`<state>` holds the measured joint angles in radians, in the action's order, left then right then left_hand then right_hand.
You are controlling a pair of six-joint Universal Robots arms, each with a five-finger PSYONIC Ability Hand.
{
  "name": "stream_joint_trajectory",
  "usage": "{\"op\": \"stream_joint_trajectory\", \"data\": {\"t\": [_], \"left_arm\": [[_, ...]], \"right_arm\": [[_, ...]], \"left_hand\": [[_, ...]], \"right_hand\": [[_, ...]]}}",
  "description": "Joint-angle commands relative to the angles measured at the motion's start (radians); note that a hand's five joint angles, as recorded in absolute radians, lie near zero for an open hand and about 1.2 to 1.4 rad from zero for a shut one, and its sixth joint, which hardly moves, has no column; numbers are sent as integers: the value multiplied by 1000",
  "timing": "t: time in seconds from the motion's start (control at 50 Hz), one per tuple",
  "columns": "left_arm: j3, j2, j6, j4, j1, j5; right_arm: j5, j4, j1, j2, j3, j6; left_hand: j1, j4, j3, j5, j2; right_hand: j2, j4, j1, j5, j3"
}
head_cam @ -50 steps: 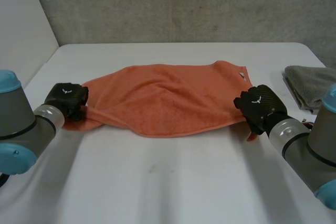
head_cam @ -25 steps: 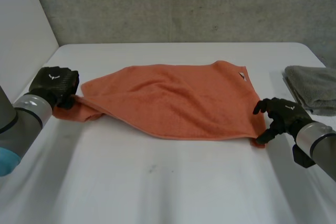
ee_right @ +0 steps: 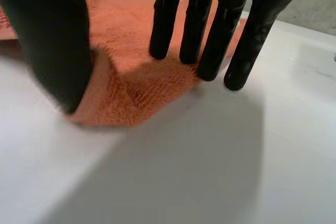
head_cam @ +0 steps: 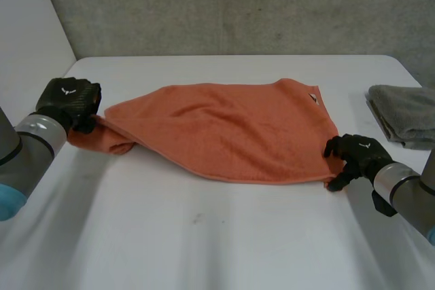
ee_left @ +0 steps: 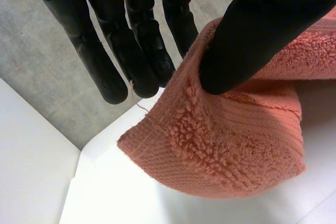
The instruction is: Fold the laundry.
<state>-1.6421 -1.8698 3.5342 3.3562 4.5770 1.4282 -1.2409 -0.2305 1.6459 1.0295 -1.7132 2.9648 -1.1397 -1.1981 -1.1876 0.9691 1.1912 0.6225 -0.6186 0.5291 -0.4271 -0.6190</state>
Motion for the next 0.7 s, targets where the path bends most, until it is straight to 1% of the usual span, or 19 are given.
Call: {"op": "stream_joint_trajectory", "data": {"t": [0.02,0.08,0.16,0.18,0.24,0.26,0.32,0.34,0.4,0.42,0.48,0.5,0.56,0.62,0.64,0.7], "left_arm": [[2,1,0,-4,2,0],[1,12,-6,-11,2,0],[-8,64,-34,-21,2,-3],[-10,99,-46,-32,2,-5],[-12,164,-61,-53,3,-5],[-10,213,-69,-72,5,-5],[-7,297,-77,-103,17,-5],[-1,355,-78,-125,29,-5],[14,434,-77,-165,49,-5],[30,472,-77,-194,62,-6],[54,509,-75,-248,80,-9],[67,517,-72,-283,89,-12],[68,515,-66,-328,92,-14],[50,497,-61,-351,91,-14],[42,485,-60,-351,91,-15],[21,385,-44,-350,91,-14]], "right_arm": [[-3,0,-6,-28,69,11],[-2,-1,-5,-5,75,7],[6,11,-11,105,90,0],[4,17,-9,165,105,2],[6,51,-12,250,127,0],[14,106,-11,306,147,-13],[21,207,-11,403,205,-65],[26,279,-14,466,249,-123],[31,376,-29,532,316,-228],[26,432,-43,566,357,-303],[14,508,-52,590,435,-397],[8,560,-49,589,492,-438],[11,640,-46,577,544,-455],[18,709,-46,509,570,-466],[17,729,-40,444,576,-474],[9,747,-22,354,583,-498]], "left_hand": [[-257,-198,-209,253,205],[-257,-198,-209,253,205],[-257,-198,-209,253,205],[-257,-198,-209,253,205],[-257,-198,-209,253,205],[-257,-198,-209,253,205],[-257,-198,-209,253,205],[-257,-198,-209,253,205],[-257,-198,-209,253,205],[-257,-198,-209,253,205],[-257,-198,-209,253,205],[-257,-198,-209,253,205],[-257,-198,-209,253,205],[-257,-198,-209,253,205],[-257,-198,-209,253,205],[-257,-198,-209,253,205]], "right_hand": [[774,-778,867,-795,-777],[774,-778,867,-795,-777],[774,-778,867,-795,-777],[774,-778,867,-795,-777],[774,-778,867,-795,-777],[774,-778,867,-795,-777],[774,-778,867,-795,-777],[774,-778,867,-795,-777],[774,-778,867,-795,-777],[774,-778,867,-795,-777],[774,-778,867,-795,-777],[774,-778,867,-795,-777],[774,-778,867,-795,-777],[774,-778,867,-795,-777],[774,-778,867,-795,-777],[774,-778,867,-795,-777]]}}
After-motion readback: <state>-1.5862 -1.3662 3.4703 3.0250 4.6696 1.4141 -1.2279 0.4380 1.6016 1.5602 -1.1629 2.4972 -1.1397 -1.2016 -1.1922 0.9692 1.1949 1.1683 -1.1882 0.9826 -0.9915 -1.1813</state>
